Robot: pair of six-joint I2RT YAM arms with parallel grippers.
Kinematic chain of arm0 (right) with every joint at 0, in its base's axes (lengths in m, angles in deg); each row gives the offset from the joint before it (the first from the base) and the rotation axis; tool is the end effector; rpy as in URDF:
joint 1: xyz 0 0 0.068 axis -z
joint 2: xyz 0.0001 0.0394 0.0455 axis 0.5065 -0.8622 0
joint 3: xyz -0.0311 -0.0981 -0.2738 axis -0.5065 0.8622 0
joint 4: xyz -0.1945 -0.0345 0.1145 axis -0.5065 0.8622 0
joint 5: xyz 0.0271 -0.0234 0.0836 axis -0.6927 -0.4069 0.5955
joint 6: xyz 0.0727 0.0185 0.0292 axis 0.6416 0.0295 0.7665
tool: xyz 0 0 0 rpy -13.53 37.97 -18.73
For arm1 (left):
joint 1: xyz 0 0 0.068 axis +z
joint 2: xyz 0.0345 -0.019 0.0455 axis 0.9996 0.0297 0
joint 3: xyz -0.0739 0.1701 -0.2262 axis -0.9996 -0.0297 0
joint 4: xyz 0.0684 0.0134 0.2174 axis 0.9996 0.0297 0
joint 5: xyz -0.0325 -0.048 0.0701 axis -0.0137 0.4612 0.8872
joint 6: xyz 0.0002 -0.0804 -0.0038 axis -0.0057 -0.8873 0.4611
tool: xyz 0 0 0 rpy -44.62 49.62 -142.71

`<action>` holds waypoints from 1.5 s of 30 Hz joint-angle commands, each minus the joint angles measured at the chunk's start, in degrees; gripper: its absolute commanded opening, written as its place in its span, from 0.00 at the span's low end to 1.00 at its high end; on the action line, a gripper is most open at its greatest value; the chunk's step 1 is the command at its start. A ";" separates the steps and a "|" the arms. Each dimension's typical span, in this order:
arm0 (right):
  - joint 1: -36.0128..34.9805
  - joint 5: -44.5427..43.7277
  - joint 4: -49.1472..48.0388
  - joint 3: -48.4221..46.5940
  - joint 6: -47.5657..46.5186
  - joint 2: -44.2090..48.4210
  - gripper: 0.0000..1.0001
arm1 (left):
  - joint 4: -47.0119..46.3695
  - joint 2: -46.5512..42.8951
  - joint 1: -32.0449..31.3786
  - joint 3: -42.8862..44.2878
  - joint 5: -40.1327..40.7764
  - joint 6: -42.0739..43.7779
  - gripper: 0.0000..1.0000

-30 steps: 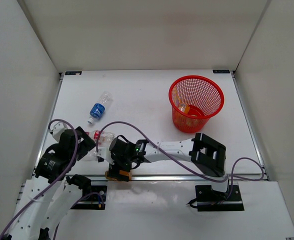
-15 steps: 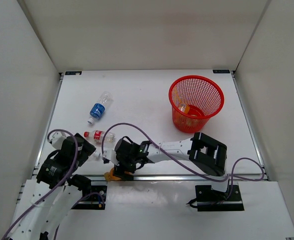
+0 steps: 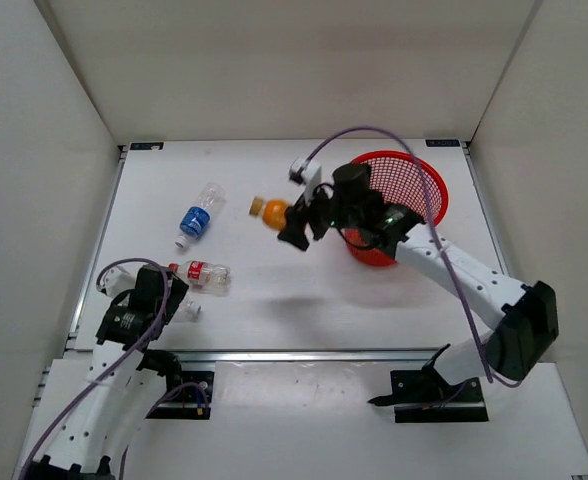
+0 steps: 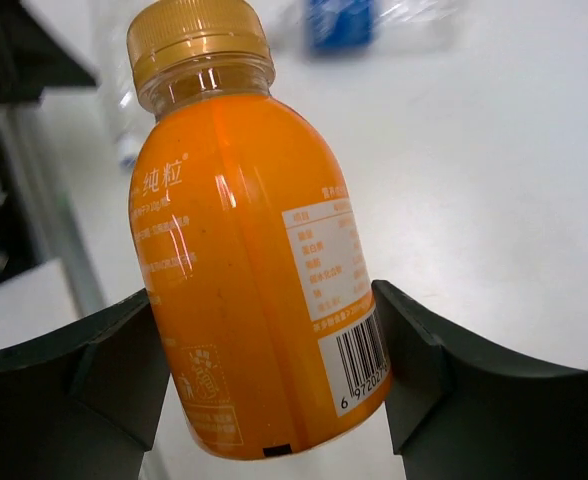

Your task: Put the plastic bottles in the bin

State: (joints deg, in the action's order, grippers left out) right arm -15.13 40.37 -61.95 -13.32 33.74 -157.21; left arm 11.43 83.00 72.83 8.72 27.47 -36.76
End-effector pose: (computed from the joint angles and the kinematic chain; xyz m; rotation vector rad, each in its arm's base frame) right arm 0.2068 0.2496 0.3463 -1.1361 1.8081 0.8412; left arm 0.0589 0.0149 0.2104 -1.2319 2.1119 -0.0525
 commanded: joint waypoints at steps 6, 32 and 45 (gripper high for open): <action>26.70 -2.13 9.42 -14.68 9.07 3.10 0.00 | -6.53 14.43 10.27 4.54 3.21 2.47 0.99; 40.38 -11.42 15.92 -2.28 6.27 4.07 0.70 | -30.09 35.10 21.27 -3.38 -3.13 7.49 0.94; 36.95 -17.47 19.96 -9.13 3.54 8.29 0.99 | -26.60 26.78 19.95 -0.84 2.40 9.42 0.38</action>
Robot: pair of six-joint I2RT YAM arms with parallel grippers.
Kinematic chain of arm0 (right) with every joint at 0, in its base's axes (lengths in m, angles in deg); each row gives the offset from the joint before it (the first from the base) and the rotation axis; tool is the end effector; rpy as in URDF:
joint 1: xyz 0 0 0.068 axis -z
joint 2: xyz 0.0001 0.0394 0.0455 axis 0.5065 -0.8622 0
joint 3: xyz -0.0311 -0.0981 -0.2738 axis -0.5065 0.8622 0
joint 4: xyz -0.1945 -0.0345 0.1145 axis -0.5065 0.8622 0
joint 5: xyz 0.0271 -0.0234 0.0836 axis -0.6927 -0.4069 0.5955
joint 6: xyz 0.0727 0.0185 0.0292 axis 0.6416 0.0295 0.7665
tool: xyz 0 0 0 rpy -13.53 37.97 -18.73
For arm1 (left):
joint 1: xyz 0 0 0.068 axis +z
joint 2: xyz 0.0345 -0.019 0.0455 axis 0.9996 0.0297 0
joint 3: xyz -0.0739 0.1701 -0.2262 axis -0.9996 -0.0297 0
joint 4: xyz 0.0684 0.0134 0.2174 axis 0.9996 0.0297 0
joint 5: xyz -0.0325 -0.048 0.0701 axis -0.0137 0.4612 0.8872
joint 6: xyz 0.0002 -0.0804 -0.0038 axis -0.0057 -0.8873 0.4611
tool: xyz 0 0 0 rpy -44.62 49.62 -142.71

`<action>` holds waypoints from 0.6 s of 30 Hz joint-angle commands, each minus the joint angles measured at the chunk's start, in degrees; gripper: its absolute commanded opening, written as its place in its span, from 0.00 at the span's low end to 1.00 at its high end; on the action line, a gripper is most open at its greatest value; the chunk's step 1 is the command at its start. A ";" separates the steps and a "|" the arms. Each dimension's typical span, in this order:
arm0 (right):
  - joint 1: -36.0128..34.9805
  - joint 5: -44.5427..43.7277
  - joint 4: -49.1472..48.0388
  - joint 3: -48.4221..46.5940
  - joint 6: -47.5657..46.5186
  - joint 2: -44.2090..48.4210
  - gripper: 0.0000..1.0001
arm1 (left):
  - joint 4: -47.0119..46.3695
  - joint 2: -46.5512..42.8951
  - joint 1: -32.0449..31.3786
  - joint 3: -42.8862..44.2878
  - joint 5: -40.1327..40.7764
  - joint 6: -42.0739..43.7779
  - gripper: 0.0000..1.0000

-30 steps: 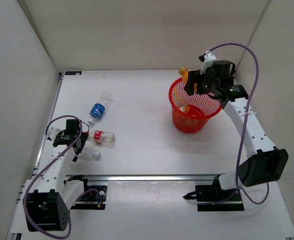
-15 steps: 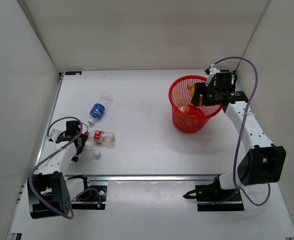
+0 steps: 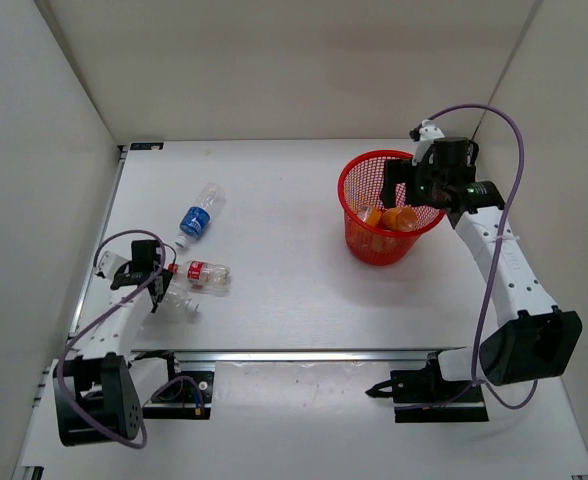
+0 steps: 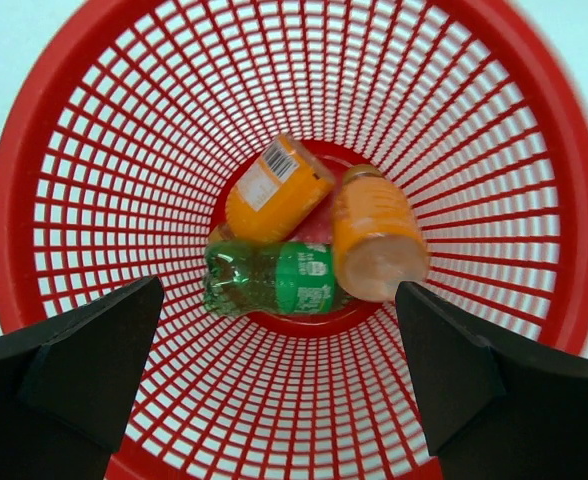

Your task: Put the plastic bottles in the bin

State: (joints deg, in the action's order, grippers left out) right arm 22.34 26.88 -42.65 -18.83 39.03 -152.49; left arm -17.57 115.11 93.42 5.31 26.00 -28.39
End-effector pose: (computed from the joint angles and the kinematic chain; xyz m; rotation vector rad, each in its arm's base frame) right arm 0.2808 0.0514 0.3597 -0.2410 2.2157 0.2642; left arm 0.1522 0.0422 0.1781 -1.4811 2.0836 0.2201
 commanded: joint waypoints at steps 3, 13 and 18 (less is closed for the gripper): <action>0.44 -5.50 2.24 -3.71 -0.79 6.02 0.99 | 5.49 -9.64 -0.73 5.64 8.60 2.54 0.38; 10.19 -6.99 8.38 1.20 0.88 18.06 0.99 | 0.52 -8.09 -17.22 29.97 10.38 15.37 0.37; 11.52 -9.36 12.26 7.44 5.37 23.87 0.99 | -13.64 10.16 -38.66 46.22 12.66 24.41 0.38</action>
State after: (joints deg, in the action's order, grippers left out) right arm 33.26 19.17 -34.04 -13.69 41.37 -130.57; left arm -21.55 116.70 64.33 44.21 37.39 -12.02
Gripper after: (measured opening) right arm 0.992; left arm 0.660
